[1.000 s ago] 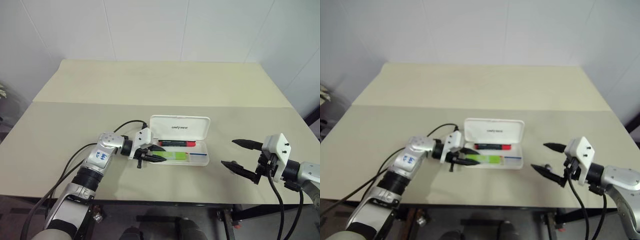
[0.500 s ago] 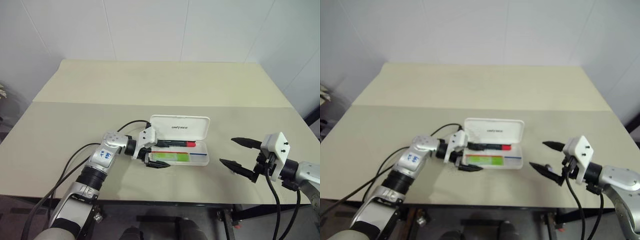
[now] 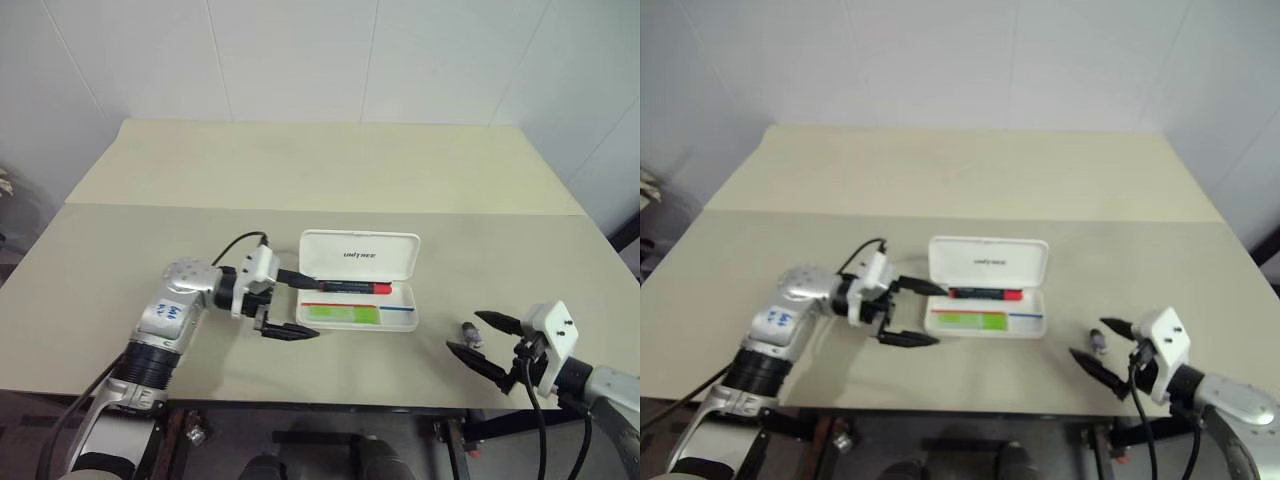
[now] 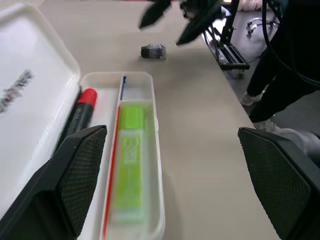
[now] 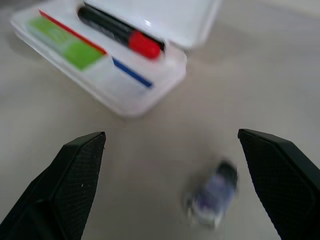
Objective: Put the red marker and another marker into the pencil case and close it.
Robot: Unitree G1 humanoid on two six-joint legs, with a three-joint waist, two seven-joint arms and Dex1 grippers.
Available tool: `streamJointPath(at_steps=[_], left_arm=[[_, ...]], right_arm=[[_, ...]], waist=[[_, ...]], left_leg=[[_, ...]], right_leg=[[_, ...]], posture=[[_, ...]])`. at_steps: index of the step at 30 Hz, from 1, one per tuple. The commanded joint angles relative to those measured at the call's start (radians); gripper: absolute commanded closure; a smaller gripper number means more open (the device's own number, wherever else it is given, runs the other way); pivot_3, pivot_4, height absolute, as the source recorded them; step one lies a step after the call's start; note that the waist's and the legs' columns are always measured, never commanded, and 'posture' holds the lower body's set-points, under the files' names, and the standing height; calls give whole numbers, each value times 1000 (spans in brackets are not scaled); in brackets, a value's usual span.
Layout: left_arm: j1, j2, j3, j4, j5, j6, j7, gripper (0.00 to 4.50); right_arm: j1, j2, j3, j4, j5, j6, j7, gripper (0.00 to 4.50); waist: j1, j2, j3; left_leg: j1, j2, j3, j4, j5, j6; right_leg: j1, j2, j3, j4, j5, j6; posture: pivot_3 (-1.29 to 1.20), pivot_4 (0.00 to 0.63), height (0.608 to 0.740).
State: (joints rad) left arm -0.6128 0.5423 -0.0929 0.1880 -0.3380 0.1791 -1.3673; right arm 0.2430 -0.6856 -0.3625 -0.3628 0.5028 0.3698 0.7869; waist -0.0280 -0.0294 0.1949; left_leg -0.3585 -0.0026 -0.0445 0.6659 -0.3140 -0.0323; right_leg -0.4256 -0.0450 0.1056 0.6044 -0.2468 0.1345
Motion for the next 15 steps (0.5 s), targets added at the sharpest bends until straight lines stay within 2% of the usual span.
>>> streamJointPath(at_steps=[1,12,15], left_arm=[[-16,57,61,17,-18,-36,-7,25],[-13,75,81,-1,-29,-40,12,25],[-9,78,87,-9,-33,-40,17,0]], right_arm=[[14,44,-28,9,-23,-36,-51,0],[-100,190,36,167,-91,-55,-182,0],[-131,212,34,214,-113,-60,-222,560]], waist=[[-2,0,0],[-2,0,0],[-2,0,0]], left_leg=[[1,0,0,0,0,0],[3,1,0,-2,0,0],[3,1,-1,-2,0,0]], right_leg=[[1,0,0,-1,0,0],[3,1,0,-2,0,0],[2,1,0,-1,0,-1]], posture=[[0,150,740],[0,150,740],[0,150,740]])
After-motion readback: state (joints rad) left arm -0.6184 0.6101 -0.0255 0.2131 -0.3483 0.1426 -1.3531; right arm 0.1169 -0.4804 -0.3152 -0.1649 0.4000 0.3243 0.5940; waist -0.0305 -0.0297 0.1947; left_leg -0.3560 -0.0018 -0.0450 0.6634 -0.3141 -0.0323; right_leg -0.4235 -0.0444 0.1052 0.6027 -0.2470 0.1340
